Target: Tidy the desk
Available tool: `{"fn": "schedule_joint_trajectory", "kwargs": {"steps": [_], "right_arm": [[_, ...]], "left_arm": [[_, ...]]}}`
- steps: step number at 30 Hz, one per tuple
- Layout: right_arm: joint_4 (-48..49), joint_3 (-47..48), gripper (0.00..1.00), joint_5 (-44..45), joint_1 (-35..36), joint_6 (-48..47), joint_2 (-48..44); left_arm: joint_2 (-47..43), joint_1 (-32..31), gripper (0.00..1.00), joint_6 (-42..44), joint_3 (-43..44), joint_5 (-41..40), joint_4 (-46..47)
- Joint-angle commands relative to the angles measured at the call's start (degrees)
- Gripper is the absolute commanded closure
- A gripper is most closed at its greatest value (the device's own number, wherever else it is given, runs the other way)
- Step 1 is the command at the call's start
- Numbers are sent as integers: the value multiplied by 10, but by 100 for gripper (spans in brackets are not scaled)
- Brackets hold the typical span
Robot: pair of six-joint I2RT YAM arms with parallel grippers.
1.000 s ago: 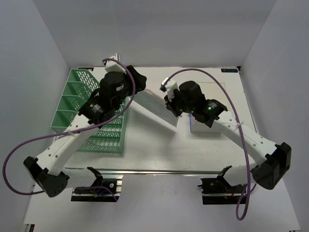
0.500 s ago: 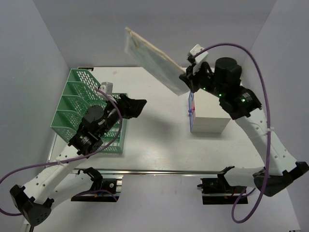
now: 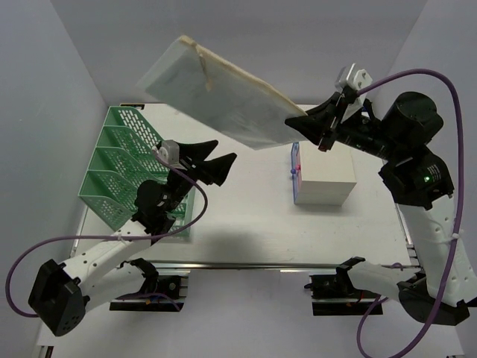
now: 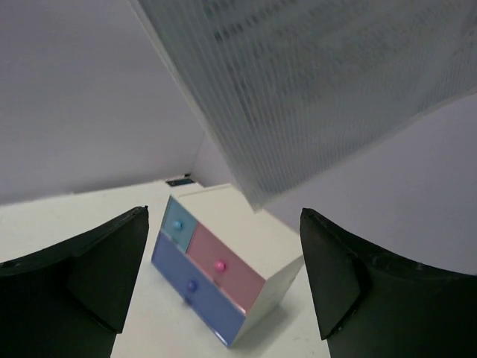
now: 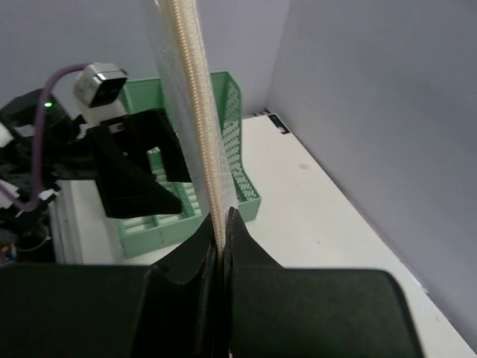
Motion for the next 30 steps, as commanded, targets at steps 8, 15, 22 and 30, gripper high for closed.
{"fn": "schedule_joint_trajectory", "kwargs": {"steps": [8, 15, 22, 30], "right_arm": [[28, -10, 100, -105, -11, 27, -40], [64, -35, 100, -172, -19, 88, -28], [115, -69, 100, -252, -34, 153, -5], [100, -86, 100, -253, -38, 144, 2]], "left_arm": [[-41, 4, 6, 19, 16, 71, 148], [-122, 4, 3, -1, -7, 71, 167], [-79, 4, 15, -47, 21, 130, 237], [-67, 4, 80, -66, 39, 173, 247]]}}
